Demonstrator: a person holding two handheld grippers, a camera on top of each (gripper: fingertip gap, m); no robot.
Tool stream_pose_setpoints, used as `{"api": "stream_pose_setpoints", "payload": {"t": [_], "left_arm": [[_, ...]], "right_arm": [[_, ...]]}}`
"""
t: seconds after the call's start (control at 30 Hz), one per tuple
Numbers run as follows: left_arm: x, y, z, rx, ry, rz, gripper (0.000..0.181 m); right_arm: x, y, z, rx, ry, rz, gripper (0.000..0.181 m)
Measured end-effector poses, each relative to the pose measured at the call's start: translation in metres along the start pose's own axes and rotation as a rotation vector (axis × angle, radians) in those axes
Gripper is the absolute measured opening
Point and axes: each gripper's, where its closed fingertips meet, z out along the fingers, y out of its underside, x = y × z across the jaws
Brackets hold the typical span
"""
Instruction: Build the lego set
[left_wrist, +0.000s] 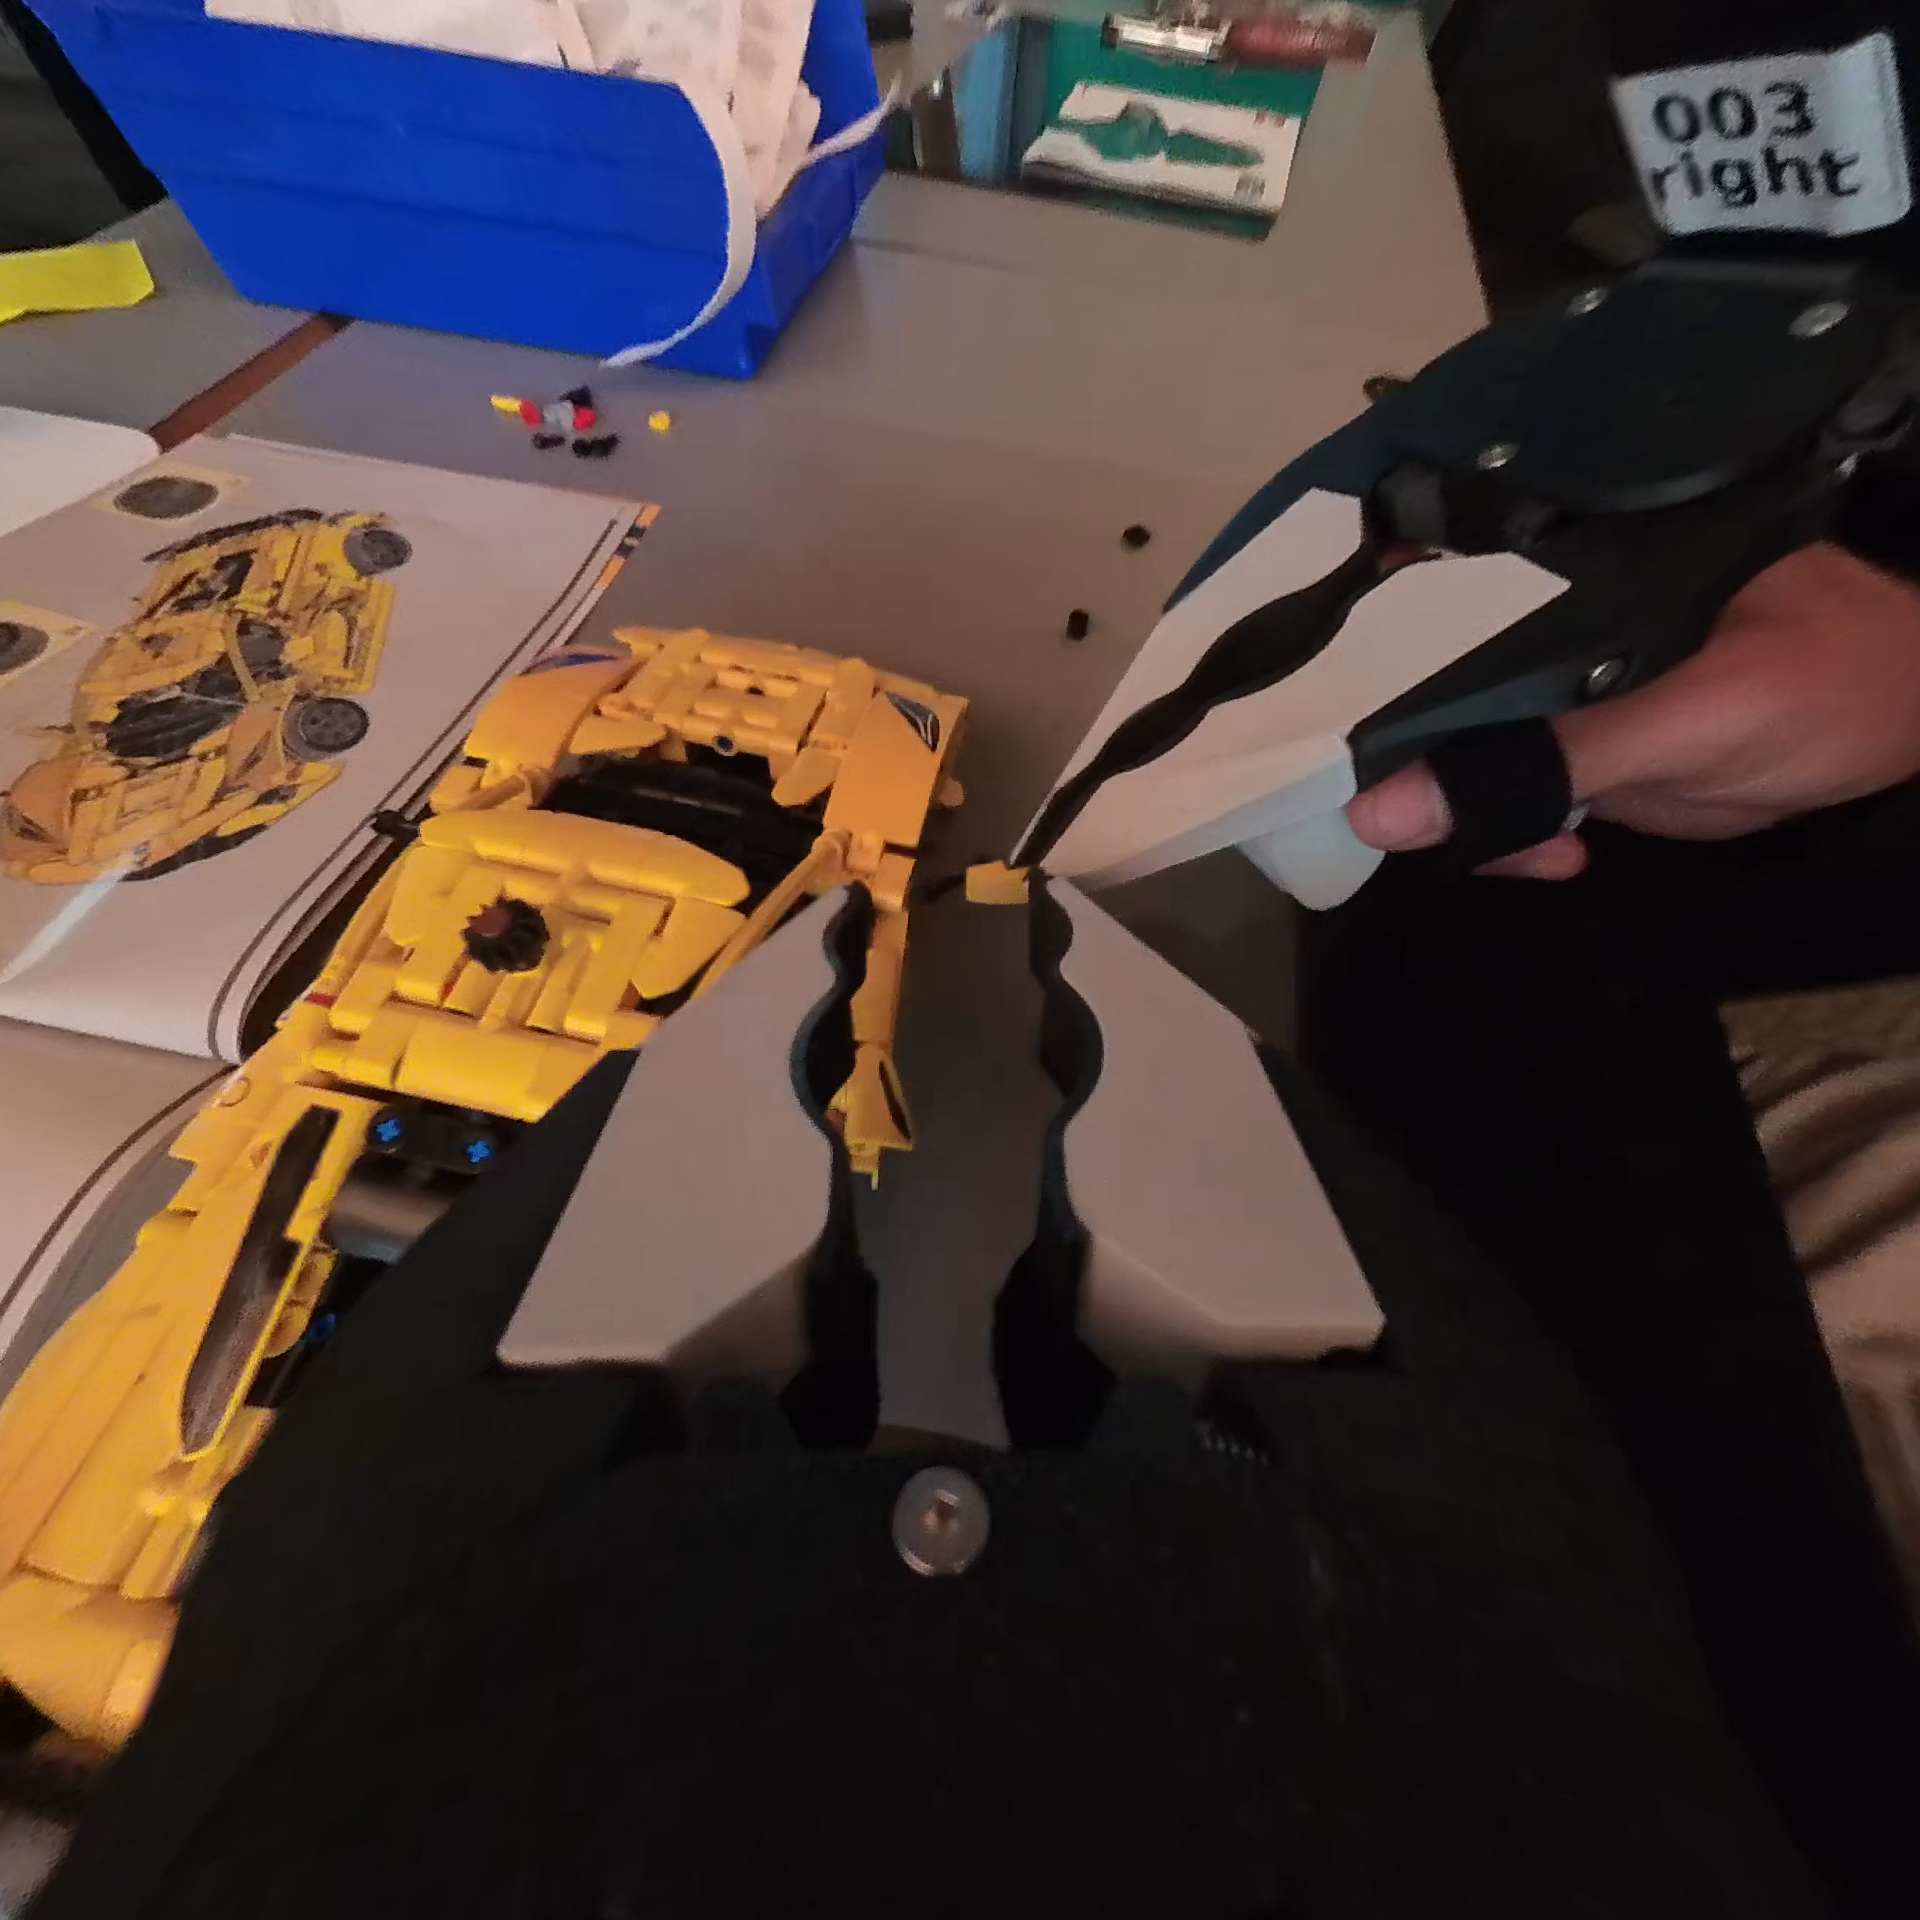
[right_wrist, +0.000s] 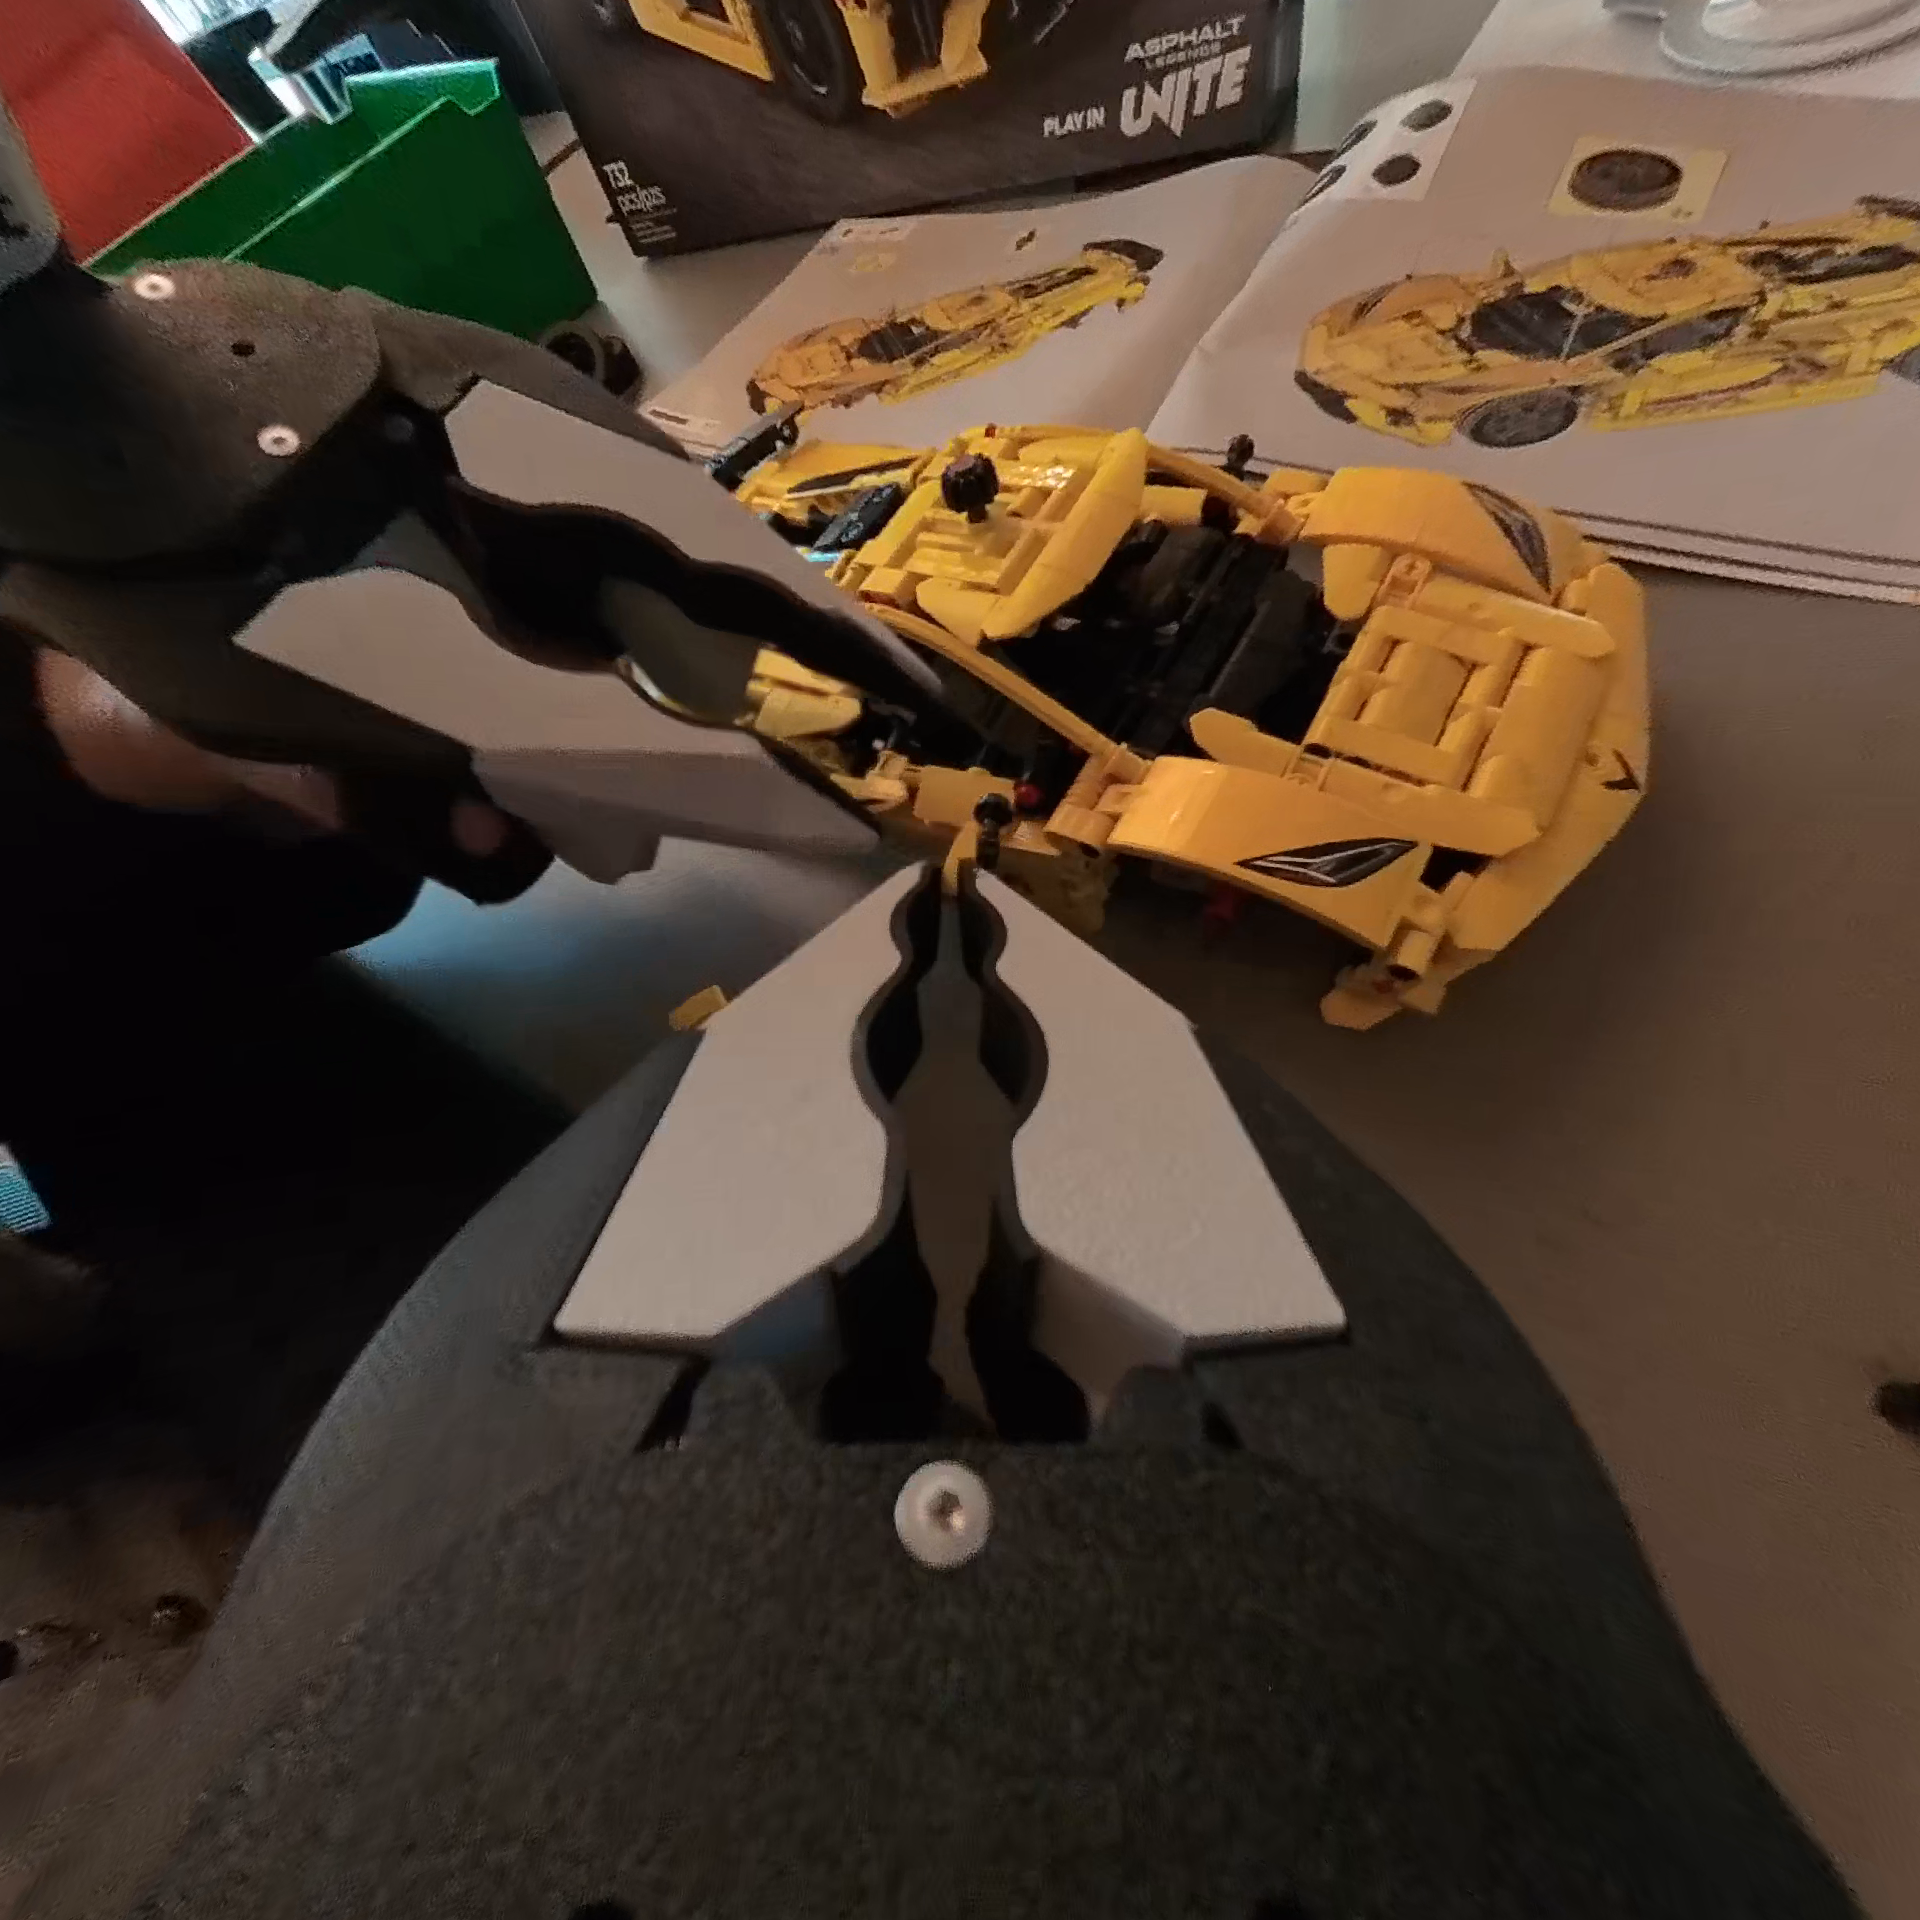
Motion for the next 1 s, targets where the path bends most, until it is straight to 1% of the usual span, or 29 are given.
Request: {"api": "stream_pose_setpoints", "payload": {"t": [0.1, 0.17, 0.3, 0.37, 0.5, 0.63, 0.77, 0.9, 1.0], "left_arm": [[-0.005, -0.005, -0.005, 0.044, -0.002, -0.051, 0.030], [-0.008, -0.012, -0.009, 0.094, 0.011, -0.119, 0.030], [-0.012, -0.030, -0.022, 0.228, 0.090, -0.321, 0.030], [-0.013, -0.036, -0.026, 0.275, 0.127, -0.402, 0.030], [-0.011, -0.034, -0.029, 0.286, 0.185, -0.534, 0.031], [0.005, -0.040, -0.032, 0.303, 0.323, -0.660, 0.031], [0.013, -0.046, -0.037, 0.326, 0.372, -0.712, 0.031], [0.014, -0.043, -0.034, 0.307, 0.330, -0.642, 0.030], [0.018, -0.046, -0.034, 0.331, 0.357, -0.639, 0.030]], "right_arm": [[-0.002, 0.000, -0.002, 0.005, -0.008, -0.027, 0.004], [-0.004, -0.001, -0.002, 0.018, -0.016, -0.038, 0.003], [-0.012, -0.015, -0.011, 0.130, -0.055, -0.084, 0.003], [-0.014, -0.021, -0.014, 0.174, -0.036, -0.130, 0.003], [-0.022, -0.026, -0.018, 0.226, 0.039, -0.279, 0.003], [-0.034, -0.025, -0.017, 0.240, 0.115, -0.456, 0.003], [-0.042, -0.029, -0.023, 0.295, 0.167, -0.564, 0.003], [-0.047, -0.033, -0.028, 0.337, 0.131, -0.557, 0.003], [-0.047, -0.034, -0.031, 0.351, 0.119, -0.545, 0.003]]}}
